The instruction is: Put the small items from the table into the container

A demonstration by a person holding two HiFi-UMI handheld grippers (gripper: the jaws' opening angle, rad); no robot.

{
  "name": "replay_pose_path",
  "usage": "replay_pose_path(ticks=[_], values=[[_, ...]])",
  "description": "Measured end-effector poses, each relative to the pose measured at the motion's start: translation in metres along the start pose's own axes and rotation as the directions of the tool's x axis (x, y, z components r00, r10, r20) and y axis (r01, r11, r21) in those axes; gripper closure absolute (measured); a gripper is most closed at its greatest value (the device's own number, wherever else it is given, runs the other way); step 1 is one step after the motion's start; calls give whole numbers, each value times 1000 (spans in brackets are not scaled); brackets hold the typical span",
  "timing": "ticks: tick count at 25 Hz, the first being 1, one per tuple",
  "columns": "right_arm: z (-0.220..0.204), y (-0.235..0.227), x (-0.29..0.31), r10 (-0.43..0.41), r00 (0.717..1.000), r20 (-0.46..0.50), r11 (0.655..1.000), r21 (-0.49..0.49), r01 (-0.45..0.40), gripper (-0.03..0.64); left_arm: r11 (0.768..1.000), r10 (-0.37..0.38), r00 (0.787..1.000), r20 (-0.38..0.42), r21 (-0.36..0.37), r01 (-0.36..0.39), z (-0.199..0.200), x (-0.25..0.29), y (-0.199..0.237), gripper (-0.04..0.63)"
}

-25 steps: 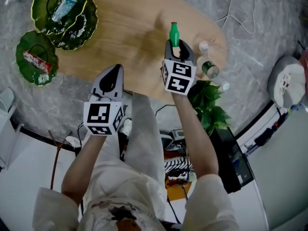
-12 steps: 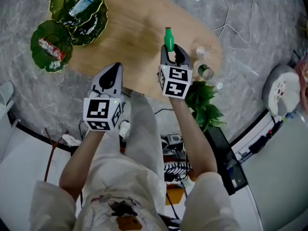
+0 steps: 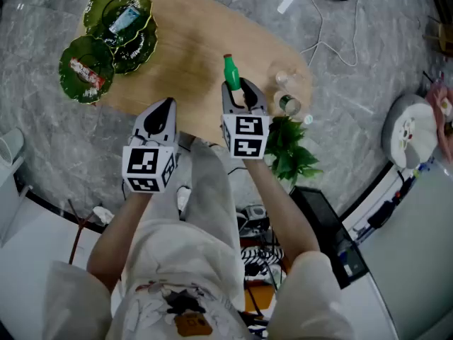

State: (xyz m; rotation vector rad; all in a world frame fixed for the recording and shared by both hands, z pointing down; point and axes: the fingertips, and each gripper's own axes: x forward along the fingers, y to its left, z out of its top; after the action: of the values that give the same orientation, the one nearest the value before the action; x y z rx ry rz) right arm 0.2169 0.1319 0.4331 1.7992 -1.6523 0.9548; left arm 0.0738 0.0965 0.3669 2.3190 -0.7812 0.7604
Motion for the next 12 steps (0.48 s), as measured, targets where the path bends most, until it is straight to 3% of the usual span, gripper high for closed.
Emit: replay_pose_path(ticks=[12], values=[[29,52,-61,89,993,77,995,-58,-84,466,1000,23,998,51,13,-24,15,-56,-10,588]])
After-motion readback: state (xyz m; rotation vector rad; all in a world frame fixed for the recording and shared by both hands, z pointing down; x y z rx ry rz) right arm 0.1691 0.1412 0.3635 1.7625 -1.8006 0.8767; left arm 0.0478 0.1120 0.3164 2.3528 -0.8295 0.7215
